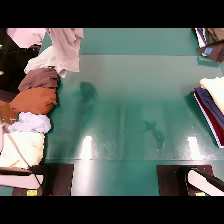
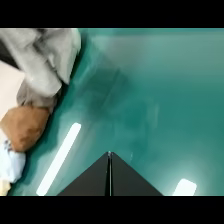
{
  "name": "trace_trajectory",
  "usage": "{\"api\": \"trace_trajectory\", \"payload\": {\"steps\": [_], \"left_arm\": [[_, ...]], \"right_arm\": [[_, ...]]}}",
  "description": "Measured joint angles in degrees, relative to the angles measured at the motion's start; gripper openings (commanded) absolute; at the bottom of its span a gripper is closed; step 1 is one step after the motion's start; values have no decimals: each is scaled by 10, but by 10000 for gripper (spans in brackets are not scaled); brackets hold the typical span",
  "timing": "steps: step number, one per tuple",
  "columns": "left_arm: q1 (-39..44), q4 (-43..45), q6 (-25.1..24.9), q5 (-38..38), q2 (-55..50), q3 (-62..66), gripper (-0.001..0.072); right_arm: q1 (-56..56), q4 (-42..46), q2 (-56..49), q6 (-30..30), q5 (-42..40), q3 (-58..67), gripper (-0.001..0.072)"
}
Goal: Fold the shirts.
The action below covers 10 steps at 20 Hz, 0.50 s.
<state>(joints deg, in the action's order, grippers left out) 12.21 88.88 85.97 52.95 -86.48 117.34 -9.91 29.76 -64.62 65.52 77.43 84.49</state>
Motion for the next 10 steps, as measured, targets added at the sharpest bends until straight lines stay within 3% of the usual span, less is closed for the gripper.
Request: {"api": "trace_trajectory", "payload": {"steps": [7,10], "left_arm": [[109,-179,-106,240,104,-43,25],[147,-230,-156,272,112,-126,26]], "right_arm": [[0,1,3,0,-4,135,12],[0,-2,4,0,14,176,12]]}}
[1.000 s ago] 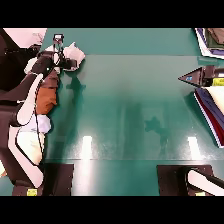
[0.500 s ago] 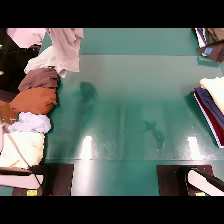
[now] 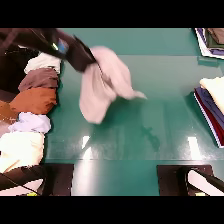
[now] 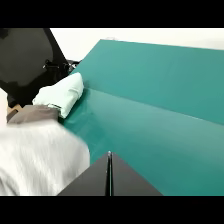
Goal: Fold the shirts.
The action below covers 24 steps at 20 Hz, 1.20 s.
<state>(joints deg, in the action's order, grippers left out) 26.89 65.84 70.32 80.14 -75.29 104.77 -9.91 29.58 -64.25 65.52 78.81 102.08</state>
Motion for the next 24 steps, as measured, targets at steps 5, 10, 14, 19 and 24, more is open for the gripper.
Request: {"api": "trace_trajectory", "payload": {"steps": [5,10,14,19,24], "left_arm": [[1,-14,-38,-87,-11,-130,39],[-49,-14,-20,-126,-42,-168,36],[-59,-18,-13,-151,-50,-174,57],[-65,-17,-15,-160,-52,-176,57],[-67,-17,-15,-177,-53,-177,720]], "right_arm": [[0,0,0,14,30,37,11],[0,0,0,23,44,45,11],[0,0,0,24,48,46,11],[0,0,0,24,49,46,11],[0,1,0,25,50,46,12]]}}
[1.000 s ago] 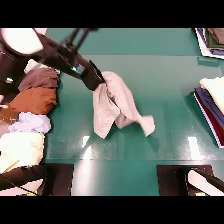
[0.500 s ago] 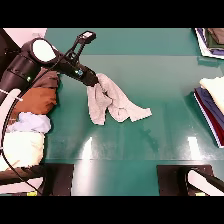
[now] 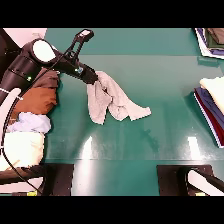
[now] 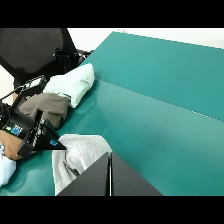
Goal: Fold the shirts.
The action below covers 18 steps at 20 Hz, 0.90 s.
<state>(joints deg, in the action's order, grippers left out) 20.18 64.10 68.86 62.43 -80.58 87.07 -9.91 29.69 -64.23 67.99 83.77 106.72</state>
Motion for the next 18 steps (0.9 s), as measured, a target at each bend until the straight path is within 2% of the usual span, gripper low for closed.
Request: {"api": "trace_trajectory", "payload": {"steps": [2,3,4,5,10,13,15,16,18], "left_arm": [[0,-2,7,-6,0,0,699],[0,-2,12,-8,0,0,612],[-1,-1,16,-7,0,0,486],[-3,4,18,-3,1,0,478],[-46,19,39,84,17,-32,479],[-71,4,56,92,62,-142,483],[-78,-25,66,65,98,-242,644],[-80,-47,70,47,113,-296,690],[-84,-98,71,6,131,-382,690]], "right_arm": [[0,0,0,0,0,0,11],[0,0,0,0,1,0,12],[0,0,0,0,1,0,12],[0,0,0,0,2,0,11],[0,3,0,0,4,0,12],[0,3,0,0,4,0,11],[0,4,0,0,4,0,11],[0,4,0,0,4,0,11],[0,4,-1,0,4,0,12]]}}
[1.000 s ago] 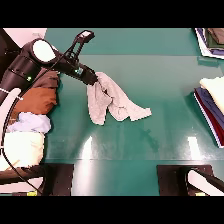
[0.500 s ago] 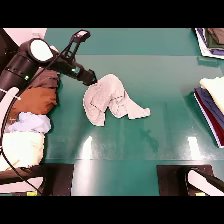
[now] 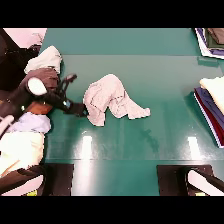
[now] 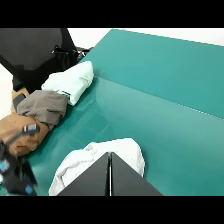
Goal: Fold the shirts.
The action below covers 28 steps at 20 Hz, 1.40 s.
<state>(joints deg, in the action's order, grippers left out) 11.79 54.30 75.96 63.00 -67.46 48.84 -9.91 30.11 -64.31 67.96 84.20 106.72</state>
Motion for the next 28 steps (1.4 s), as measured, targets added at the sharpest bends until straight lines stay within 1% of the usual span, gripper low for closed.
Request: {"api": "trace_trajectory", "payload": {"steps": [3,7,9,13,14,15,16,17,20,23,24,26,27,28], "left_arm": [[0,-71,-3,-77,12,-93,690],[0,-157,-43,-158,16,-138,688],[0,-184,-57,-186,17,-146,660],[14,-217,-69,-219,-4,-151,659],[23,-224,-71,-226,-12,-150,640],[32,-228,-71,-234,-19,-146,374],[40,-226,-71,-239,-25,-142,91],[47,-225,-72,-237,-28,-135,24],[51,-223,-73,-220,-31,-98,24],[30,-193,-73,-162,-16,-45,24],[17,-182,-74,-143,-6,-25,25],[-13,-149,-74,-107,18,18,25],[-28,-132,-74,-90,31,40,25],[-41,-118,-74,-72,41,60,25]], "right_arm": [[0,0,-2,0,0,0,11],[0,0,-2,0,0,0,12],[0,0,-2,0,0,0,11],[0,0,-2,0,-2,0,12],[0,0,-2,0,-2,0,11],[0,0,-2,0,-2,0,11],[0,0,-2,0,-2,0,11],[0,0,-2,0,-2,0,12],[0,0,-2,0,2,-22,12],[0,19,-2,1,19,-94,15],[0,34,-2,3,23,-133,71],[1,65,-2,4,26,-222,558],[1,78,-3,4,24,-272,591],[1,86,-4,4,16,-323,586]]}}
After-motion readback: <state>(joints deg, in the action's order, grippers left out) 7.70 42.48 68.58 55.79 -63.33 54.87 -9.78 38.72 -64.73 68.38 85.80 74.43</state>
